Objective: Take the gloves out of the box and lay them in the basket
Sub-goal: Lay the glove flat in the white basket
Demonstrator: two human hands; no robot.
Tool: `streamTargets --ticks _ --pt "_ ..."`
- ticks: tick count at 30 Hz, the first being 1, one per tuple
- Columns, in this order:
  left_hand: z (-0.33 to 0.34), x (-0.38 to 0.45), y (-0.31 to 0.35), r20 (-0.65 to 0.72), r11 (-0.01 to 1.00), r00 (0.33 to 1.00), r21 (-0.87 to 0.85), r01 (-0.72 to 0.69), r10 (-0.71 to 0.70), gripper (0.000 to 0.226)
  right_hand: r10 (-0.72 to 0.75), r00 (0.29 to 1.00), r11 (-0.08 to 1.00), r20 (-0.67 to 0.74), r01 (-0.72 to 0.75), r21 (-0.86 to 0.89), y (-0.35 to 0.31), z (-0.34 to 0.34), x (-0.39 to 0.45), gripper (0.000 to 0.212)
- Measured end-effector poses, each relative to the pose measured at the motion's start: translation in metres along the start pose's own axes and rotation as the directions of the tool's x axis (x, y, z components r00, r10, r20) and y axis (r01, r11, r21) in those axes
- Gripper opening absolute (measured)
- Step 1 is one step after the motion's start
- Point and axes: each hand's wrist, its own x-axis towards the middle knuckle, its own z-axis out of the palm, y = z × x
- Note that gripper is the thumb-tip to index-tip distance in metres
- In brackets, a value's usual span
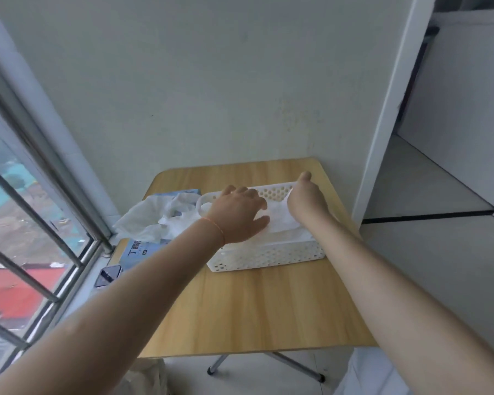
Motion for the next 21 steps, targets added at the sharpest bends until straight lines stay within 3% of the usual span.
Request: streamTargets --ticks 2,9,15,18,21 --pt "0.001 -0.003 -0.003 0.05 0.996 0.999 0.081 -0.02 0.016 0.043 -0.05 0.998 0.996 -0.038 0.047 -0.078 0.003 0.002 0.0 0.051" --pt "0.005 -0.007 -0.032 0.217 0.999 0.975 0.013 0.042 -0.044 0.083 -0.183 0.983 0.895 -0.027 0.155 -0.418 0.011 0.009 0.004 0.047" --pt "0.024 -0.006 -0.034 0.301 0.994 0.947 0.051 0.099 -0.11 0.091 -0.21 0.978 0.791 0.002 0.171 -0.587 0.011 0.006 0.004 0.039" --pt "0.017 -0.012 -0.033 0.252 0.965 0.953 -0.158 0.21 -0.166 0.097 -0.226 0.974 0.77 -0.009 0.173 -0.614 0.009 0.004 0.002 0.038" --pt "0.001 -0.019 -0.047 0.143 0.85 0.946 -0.416 0.323 -0.29 0.069 -0.305 0.948 0.787 -0.088 0.199 -0.583 -0.005 0.001 -0.001 0.042"
